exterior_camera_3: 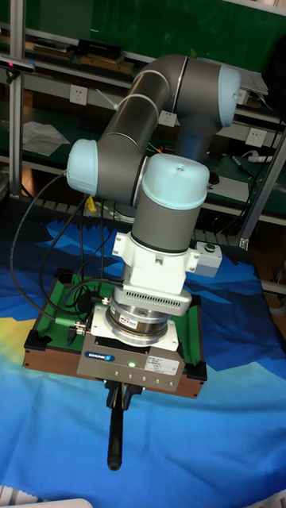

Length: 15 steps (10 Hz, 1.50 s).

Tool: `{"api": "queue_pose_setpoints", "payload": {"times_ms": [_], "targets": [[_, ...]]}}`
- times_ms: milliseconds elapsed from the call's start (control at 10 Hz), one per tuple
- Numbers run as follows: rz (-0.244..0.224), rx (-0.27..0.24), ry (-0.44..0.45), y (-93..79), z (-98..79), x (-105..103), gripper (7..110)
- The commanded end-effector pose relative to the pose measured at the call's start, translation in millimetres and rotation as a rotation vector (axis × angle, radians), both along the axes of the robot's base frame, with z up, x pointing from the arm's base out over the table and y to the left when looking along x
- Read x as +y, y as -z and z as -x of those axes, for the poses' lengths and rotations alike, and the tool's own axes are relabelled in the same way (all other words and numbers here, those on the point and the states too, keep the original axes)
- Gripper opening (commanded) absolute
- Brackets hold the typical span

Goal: Hit the pool ball

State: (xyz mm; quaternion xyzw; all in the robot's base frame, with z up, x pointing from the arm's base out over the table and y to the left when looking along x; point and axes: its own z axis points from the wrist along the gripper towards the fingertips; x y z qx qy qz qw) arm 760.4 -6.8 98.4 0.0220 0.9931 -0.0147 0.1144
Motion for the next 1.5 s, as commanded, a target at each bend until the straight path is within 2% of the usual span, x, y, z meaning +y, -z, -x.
{"api": "queue_pose_setpoints", "payload": {"times_ms": [0,1400], "targets": [[-0.019,0.001,0.023,0.0,1.3,-1.2,7],[-0.041,0.003,0.049,8.8,9.3,0.0,7]]}}
